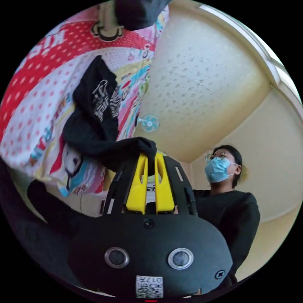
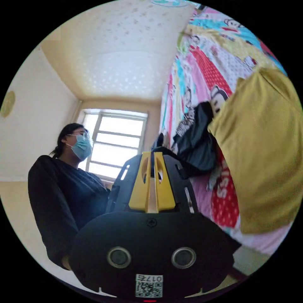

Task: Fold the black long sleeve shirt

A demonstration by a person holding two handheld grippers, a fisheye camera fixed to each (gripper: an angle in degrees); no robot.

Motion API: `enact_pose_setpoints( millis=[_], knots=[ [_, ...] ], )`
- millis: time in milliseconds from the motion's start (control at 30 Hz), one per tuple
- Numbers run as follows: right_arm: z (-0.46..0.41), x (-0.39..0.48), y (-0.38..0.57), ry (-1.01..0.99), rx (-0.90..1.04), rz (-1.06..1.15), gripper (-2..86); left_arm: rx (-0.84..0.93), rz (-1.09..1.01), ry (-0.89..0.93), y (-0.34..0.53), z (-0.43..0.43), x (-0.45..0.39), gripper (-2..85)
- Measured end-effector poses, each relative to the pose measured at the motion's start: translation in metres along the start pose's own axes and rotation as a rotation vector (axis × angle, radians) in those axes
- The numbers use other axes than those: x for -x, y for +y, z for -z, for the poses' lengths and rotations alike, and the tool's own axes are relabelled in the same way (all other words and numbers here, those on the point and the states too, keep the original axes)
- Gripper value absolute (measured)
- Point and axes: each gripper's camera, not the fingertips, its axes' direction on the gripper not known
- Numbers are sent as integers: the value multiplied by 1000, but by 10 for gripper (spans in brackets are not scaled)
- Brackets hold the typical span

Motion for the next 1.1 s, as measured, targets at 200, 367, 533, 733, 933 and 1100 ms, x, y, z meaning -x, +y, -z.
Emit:
enact_pose_setpoints(
  millis=[200, 367, 533, 733, 933, 1100],
  knots=[
    [-72, -71, -121, 68, -87, -41, 63, -74, -100, -298, -125, -40, -7, 84],
    [-141, -19, -126, 631, 129, 121, 83, -158, -132, -611, -87, -36, -21, 119],
    [-258, -8, -52, 1325, 239, 484, 87, -191, 8, -874, -11, -39, 17, 135],
    [-300, -108, -9, 1616, 477, 405, 35, -186, 190, -759, 31, -43, 83, 96],
    [-247, -98, -38, 1454, 377, 189, 12, -142, -61, -621, 26, -87, 18, 38],
    [-138, -69, -31, 961, 31, 58, 7, 234, -385, -591, 49, -246, -29, 39]
  ],
)
